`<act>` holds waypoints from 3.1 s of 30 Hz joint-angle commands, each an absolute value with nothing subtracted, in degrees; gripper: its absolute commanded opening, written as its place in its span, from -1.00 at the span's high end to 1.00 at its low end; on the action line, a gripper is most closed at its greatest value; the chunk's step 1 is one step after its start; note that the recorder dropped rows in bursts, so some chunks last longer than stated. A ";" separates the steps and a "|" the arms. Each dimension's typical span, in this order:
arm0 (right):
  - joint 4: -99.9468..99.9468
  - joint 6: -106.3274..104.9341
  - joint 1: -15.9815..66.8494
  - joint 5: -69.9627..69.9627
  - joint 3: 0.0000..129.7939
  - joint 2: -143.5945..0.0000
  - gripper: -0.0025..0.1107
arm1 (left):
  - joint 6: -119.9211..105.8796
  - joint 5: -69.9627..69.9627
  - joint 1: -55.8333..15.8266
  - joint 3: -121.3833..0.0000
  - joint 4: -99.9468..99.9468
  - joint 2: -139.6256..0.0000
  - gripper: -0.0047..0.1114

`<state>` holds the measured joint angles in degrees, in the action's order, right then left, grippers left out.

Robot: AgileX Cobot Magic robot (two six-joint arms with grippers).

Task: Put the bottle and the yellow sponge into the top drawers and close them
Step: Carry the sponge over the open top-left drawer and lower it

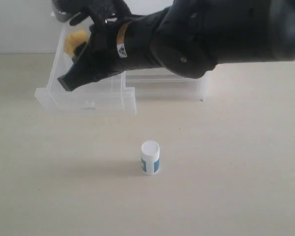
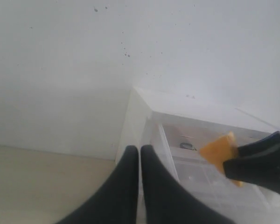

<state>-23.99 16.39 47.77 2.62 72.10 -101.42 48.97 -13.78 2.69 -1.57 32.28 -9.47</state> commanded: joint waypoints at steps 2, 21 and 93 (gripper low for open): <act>-24.58 17.06 46.85 -0.86 73.91 -105.31 0.93 | 49.63 -14.08 2.81 -1.33 31.92 -9.07 0.85; -23.70 15.71 54.91 15.97 66.68 -90.88 0.87 | 49.63 -14.08 2.81 -1.33 31.92 -9.07 0.85; -29.31 5.40 57.68 28.06 83.41 -107.99 0.84 | 51.01 -16.47 2.81 -0.59 32.31 -9.07 0.85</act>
<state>-29.46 6.13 57.29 27.84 83.07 -108.41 50.64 -15.83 2.69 -0.82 32.07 -9.47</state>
